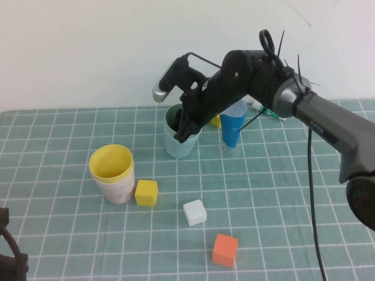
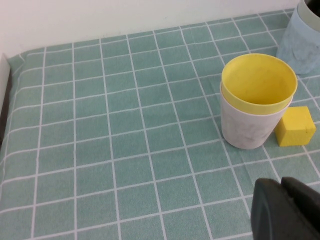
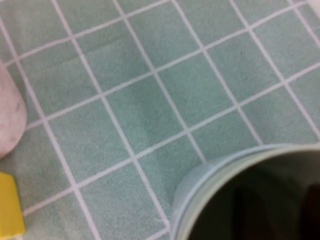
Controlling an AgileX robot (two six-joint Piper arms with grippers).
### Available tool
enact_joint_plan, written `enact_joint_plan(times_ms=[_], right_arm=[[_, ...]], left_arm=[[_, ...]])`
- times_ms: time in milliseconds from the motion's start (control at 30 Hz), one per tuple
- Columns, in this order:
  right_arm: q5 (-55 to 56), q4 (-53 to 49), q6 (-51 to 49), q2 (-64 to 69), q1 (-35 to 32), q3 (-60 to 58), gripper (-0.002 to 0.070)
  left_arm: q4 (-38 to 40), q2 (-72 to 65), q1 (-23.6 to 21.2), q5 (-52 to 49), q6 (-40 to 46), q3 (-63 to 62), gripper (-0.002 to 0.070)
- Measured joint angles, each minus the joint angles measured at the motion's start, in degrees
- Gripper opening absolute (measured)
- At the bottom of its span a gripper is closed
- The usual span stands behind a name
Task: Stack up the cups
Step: Pick up the blue cup
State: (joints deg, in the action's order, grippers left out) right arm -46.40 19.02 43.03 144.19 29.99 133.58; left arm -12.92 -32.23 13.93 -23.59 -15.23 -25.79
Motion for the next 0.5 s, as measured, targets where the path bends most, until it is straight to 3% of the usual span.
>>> enact_joint_plan(times_ms=[67,167,500], right_arm=[[0.0,0.1,0.0,0.1,0.0,0.0,0.0114],[-0.2,0.8,0.0,0.3,0.0,1.0,0.0034],[-8.6,2.8,0.0,-0.5,0.8,16.6,-0.0001]], left_arm=[[0.0,0.0,0.0,0.0,0.0,0.0,-0.0001],[0.0,0.0,0.0,0.0,0.0,0.0,-0.0001],[0.0,0.0,0.0,0.1,-0.6,0.0,-0.0001]])
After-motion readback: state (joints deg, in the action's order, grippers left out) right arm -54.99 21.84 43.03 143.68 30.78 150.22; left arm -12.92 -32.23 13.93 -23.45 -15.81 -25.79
